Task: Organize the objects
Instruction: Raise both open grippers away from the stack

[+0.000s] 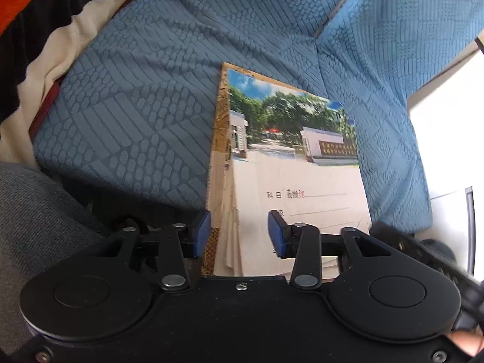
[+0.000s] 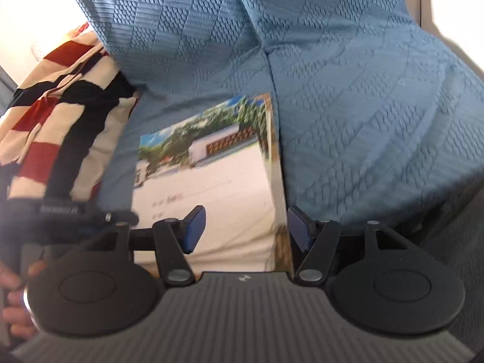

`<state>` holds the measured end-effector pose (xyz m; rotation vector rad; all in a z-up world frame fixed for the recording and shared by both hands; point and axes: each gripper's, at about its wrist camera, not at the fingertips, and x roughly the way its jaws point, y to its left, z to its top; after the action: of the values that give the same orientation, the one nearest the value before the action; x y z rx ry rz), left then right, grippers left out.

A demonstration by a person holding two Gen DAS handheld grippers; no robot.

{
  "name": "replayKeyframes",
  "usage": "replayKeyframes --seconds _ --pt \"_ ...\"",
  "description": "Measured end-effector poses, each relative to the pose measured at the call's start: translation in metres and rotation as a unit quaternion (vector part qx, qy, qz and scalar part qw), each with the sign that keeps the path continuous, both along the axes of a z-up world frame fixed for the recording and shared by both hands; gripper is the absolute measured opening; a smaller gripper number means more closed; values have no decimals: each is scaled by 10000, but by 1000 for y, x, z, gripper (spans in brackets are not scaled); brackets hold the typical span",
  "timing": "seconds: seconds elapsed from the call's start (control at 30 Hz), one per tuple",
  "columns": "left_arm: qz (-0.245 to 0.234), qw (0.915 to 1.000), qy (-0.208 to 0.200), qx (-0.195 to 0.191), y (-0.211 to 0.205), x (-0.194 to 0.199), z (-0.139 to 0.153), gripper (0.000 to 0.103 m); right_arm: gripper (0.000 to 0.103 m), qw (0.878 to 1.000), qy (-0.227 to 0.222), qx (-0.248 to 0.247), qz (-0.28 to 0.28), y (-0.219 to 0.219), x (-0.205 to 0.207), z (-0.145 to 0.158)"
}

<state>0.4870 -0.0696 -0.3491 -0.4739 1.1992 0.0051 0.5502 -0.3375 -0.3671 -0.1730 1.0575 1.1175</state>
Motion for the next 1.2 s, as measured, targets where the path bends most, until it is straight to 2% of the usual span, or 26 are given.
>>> replayKeyframes --seconds 0.1,0.2,0.33,0.63,0.8,1.0,1.13,1.2 --pt "-24 10000 1 89 -8 0 -4 50 60 9998 -184 -65 4 8 2 -10" --pt "-106 9998 -25 137 -16 0 -7 49 46 9996 -163 -234 33 14 2 -19" --pt "-148 9996 -15 223 -24 0 -8 50 30 9997 -126 -182 126 10 -3 -19" --pt "-116 9997 -12 203 -24 0 -7 55 28 9990 -72 -379 243 7 -13 -12" --pt "-60 9999 -44 133 -19 -3 -1 56 29 9993 -31 -345 123 2 -10 -8" --pt "-32 9990 -413 155 -13 -11 33 56 29 9998 -184 65 2 -3 -4 33" --pt "119 9976 -662 174 -6 -16 69 56 29 9984 -357 446 -16 -5 -1 75" --pt "172 9955 -919 155 -4 -22 92 58 29 9964 -499 680 14 -8 -3 98"
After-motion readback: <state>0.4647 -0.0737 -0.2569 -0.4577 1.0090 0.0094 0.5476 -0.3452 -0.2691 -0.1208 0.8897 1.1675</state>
